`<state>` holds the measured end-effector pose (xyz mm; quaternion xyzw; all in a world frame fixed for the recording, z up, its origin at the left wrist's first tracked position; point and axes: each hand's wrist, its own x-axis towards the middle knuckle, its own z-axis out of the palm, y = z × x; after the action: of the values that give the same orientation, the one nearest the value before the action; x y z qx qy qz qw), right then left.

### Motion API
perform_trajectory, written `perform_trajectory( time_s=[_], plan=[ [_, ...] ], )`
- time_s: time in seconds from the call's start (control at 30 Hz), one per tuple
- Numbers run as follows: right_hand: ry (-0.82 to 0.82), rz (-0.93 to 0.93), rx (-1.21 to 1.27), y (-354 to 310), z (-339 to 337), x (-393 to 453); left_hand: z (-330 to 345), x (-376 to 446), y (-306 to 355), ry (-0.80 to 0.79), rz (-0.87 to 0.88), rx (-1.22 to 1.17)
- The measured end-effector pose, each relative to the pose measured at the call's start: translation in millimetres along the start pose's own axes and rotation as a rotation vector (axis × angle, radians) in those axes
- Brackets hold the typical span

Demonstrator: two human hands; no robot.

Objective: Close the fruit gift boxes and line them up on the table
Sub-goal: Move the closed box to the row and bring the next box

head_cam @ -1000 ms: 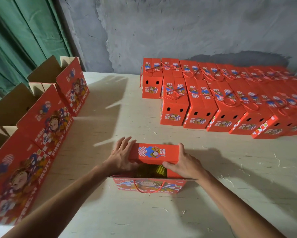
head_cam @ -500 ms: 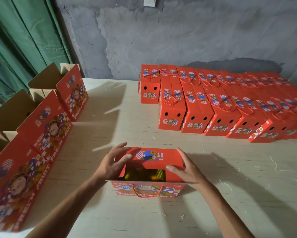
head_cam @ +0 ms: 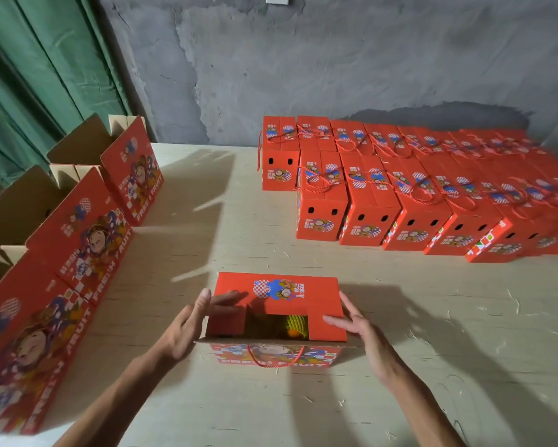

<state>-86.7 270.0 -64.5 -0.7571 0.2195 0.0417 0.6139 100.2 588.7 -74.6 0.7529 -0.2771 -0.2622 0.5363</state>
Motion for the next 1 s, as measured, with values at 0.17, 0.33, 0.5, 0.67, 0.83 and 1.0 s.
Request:
perform_trajectory(
  time_s=[0.17,0.33,0.5,0.67,0.83,1.0],
  plan=[
    [0.011,0.039,0.052,1.8,11.3,-5.9,10.7,-8.1,-4.2,0.075,0.106,-0.065],
    [0.339,0.042,0.306,-1.0,33.4,6.3,30.3,-3.6,-1.4,0.360,-0.024,-0.220],
    [0.697,0.085,0.065,-22.3,43.0,21.3,33.5,14.6,-5.3,0.515,-0.026,-0.267],
    [0.963,-0.058,-0.380,-23.2,54.2,31.4,37.5,26.1,-12.2,0.726,0.068,0.102],
    [0.963,-0.212,-0.484,-4.9,51.5,49.7,34.4,35.5,-24.4,0.561,0.022,0.125],
    [0.743,-0.639,-0.705,21.0,48.9,50.1,28.3,43.0,-18.6,0.497,0.418,0.686]
  ],
)
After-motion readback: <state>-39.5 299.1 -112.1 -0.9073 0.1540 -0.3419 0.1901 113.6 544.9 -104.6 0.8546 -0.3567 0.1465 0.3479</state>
